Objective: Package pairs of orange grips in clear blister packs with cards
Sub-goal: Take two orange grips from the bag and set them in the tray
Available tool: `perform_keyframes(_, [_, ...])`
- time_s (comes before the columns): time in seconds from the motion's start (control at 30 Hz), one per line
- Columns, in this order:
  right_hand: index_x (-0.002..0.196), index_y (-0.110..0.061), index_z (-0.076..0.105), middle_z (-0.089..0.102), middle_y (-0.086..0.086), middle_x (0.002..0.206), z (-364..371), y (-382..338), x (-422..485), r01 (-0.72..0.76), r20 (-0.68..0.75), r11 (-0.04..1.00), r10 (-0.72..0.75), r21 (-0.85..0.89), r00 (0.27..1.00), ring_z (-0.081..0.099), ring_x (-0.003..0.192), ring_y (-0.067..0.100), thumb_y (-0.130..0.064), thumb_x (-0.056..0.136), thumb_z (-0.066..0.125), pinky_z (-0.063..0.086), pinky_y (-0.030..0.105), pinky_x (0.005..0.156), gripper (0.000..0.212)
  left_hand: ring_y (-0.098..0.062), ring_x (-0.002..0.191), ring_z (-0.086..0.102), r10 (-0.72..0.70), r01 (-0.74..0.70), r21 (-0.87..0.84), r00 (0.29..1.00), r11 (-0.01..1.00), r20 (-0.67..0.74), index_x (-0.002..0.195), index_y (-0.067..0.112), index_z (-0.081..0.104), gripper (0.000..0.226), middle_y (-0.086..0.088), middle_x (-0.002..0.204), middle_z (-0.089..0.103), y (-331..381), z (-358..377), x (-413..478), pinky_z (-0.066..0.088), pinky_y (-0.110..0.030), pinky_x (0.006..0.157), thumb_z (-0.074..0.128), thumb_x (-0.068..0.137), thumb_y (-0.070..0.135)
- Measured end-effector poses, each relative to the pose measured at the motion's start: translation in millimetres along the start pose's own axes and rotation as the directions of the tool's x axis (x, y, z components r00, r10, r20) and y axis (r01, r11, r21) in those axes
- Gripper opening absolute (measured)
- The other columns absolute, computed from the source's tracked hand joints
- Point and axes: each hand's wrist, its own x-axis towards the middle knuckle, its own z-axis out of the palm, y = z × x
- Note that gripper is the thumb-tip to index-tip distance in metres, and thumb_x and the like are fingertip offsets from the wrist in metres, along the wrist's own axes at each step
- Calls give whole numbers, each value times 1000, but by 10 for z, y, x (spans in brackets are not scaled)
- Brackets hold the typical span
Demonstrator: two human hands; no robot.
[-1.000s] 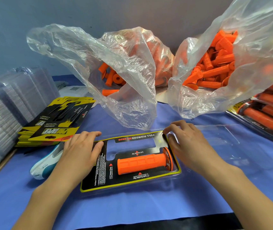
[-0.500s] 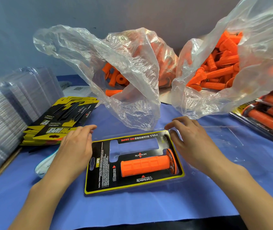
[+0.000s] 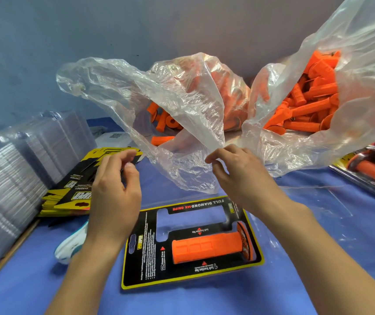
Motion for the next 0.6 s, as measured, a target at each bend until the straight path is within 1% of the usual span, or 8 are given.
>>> perform_keyframes(0.17, [124, -29, 62, 41, 6, 145, 32, -63, 183, -66, 23, 995, 64, 71, 998, 43, 128, 29, -26, 99, 44, 36, 41, 104, 30, 1, 98, 48, 106, -105, -30, 992, 994, 66, 118, 15, 63, 27, 7, 110, 55, 273, 319, 413, 31, 3, 82, 43, 100, 10])
perform_keyframes(0.23, [131, -28, 58, 32, 11, 153, 56, -67, 255, -98, 92, 993, 91, 68, 992, 41, 131, 32, -26, 100, 43, 35, 41, 107, 35, -5, 98, 52, 41, -37, -25, 986, 999, 159, 117, 11, 64, 31, 3, 112, 58, 255, 571, 695, 35, 0, 83, 40, 98, 4])
perform_keyframes(0.27, [133, -27, 57, 32, 13, 152, 68, -72, 295, -107, 121, 993, 99, 60, 988, 42, 130, 34, -27, 100, 42, 35, 42, 107, 36, -10, 100, 57, -35, 42, -26, 971, 999, 236, 116, 8, 65, 34, -1, 113, 63, 209, 729, 852, 41, -8, 88, 39, 96, 2])
perform_keyframes(0.3, [133, -25, 56, 35, 14, 148, 77, -81, 334, -111, 133, 992, 102, 55, 986, 43, 128, 35, -27, 99, 41, 37, 43, 106, 37, -17, 103, 62, -123, 133, -9, 937, 991, 327, 115, 5, 67, 36, -5, 113, 68, 159, 893, 1015, 47, -22, 95, 39, 94, 0])
perform_keyframes(0.37, [133, -22, 55, 42, 13, 138, 84, -117, 401, -106, 127, 993, 98, 60, 987, 45, 124, 35, -27, 99, 41, 39, 44, 102, 37, -27, 105, 66, -249, 214, 129, 864, 968, 438, 108, 4, 71, 33, -10, 109, 72, 25, 1187, 1325, 53, -39, 94, 44, 91, -2])
perform_keyframes(0.47, [134, -21, 53, 42, 13, 139, 78, -145, 467, -91, 130, 989, 75, 117, 989, 45, 125, 33, -28, 100, 40, 38, 45, 104, 37, -26, 91, 61, -278, 88, 366, 816, 926, 507, 101, 7, 71, 15, -8, 100, 68, -219, 1496, 1675, 49, -34, 77, 58, 93, 8])
perform_keyframes(0.53, [132, -20, 54, 43, 12, 139, 74, -133, 492, -91, 142, 983, 68, 160, 987, 45, 125, 32, -27, 100, 39, 37, 45, 104, 36, -30, 90, 56, -234, -68, 427, 754, 902, 613, 94, 7, 64, 10, -15, 100, 65, -352, 1637, 1787, 43, -36, 74, 54, 95, 8])
perform_keyframes(0.6, [131, -19, 54, 45, 10, 137, 68, -96, 507, -101, 143, 980, 77, 170, 987, 44, 125, 32, -27, 101, 38, 36, 45, 105, 35, -35, 83, 55, -238, -111, 446, 719, 888, 653, 77, 6, 55, 18, -19, 89, 62, -506, 1785, 1858, 43, -39, 69, 50, 93, 1])
